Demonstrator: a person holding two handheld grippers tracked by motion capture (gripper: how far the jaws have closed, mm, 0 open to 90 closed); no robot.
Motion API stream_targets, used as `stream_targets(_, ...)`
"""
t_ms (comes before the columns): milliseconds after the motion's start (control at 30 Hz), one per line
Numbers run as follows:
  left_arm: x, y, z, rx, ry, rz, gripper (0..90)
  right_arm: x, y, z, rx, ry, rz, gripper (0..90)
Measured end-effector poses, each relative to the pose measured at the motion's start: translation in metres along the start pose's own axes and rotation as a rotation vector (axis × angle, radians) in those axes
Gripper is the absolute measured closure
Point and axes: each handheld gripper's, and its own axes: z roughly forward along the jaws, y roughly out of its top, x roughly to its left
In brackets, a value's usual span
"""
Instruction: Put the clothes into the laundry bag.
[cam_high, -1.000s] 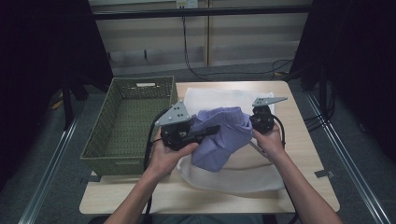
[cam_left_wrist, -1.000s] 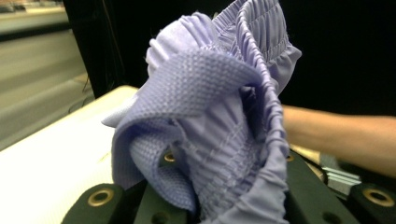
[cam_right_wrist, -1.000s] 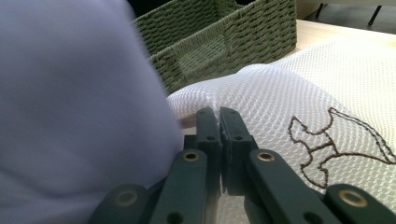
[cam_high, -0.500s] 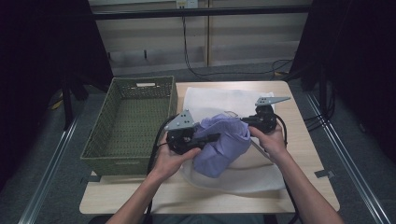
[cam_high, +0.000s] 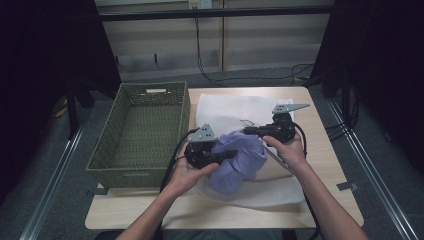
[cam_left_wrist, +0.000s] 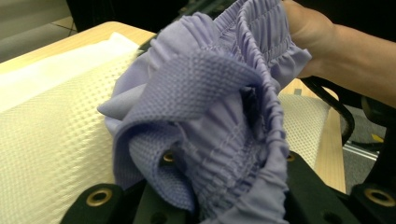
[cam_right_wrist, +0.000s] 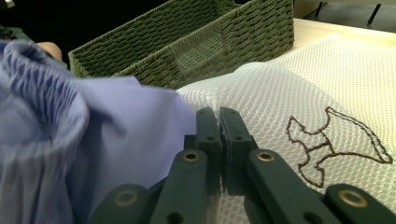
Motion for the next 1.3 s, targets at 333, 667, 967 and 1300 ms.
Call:
stream_targets(333,0.006,-0.007,0.013,0.033,0.01,-0.032,76.0,-0.001,-0.001,0.001,0.003,0.004,0.008,88.2)
stream_targets(667,0.012,-0.019,0.026,0.108,0.042,-0.028,75.9,0.0,-0.001,0.003,0.012,0.006,0.003,88.2)
stream_targets(967,0.015,-0.027,0.036,0.151,0.035,-0.054,75.4,0.001,-0.002,0.005,0.021,0.01,0.004,88.1)
stream_targets(1300,0.02,-0.04,0.05,0.225,0.05,-0.068,75.2,0.001,-0.003,0.007,0.026,0.018,0.005,88.2)
